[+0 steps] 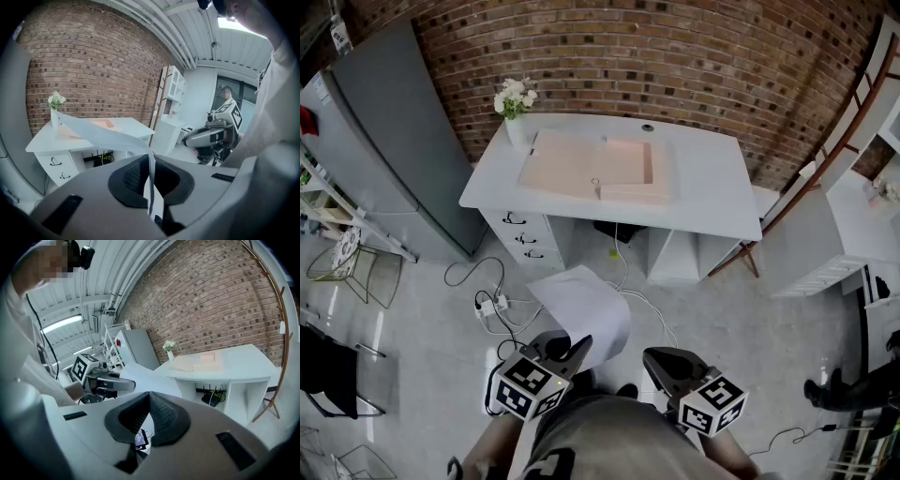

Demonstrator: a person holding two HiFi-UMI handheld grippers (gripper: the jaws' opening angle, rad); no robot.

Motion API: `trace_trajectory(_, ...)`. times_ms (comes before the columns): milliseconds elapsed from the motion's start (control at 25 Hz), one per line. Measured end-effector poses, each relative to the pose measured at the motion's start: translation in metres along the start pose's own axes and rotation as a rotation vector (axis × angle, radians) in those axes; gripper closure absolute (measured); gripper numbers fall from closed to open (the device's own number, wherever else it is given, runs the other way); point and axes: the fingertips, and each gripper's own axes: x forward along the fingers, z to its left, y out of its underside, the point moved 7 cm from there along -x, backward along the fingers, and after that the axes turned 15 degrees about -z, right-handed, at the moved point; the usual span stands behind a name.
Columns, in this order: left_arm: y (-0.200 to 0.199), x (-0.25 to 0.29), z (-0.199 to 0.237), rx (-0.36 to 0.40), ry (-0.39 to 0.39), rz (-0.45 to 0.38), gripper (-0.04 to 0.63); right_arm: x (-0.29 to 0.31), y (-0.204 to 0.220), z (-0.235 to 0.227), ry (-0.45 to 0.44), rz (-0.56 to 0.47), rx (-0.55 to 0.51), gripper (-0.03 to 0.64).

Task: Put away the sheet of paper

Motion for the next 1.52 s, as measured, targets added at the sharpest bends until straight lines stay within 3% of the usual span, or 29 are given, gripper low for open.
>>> trace_trajectory(800,-0.005,0.035,-0.043,0.003,-0.068,0.000,0.581,-0.036,0.001,-0.041,-0.063,0.008,0.013,0.594)
trace_trajectory(1160,-0.012,0.057,-0.010,-0.006,-0.040,-0.004,0.581,-0.017,-0.003,-0.060,0.007,0.034,0.025,0.594)
trace_trajectory(1520,-0.026,0.075,0.067,-0.041,0.002,-0.009,0.581,0.057,-0.022,-0.072,0.029,0.071,0.000,0.594)
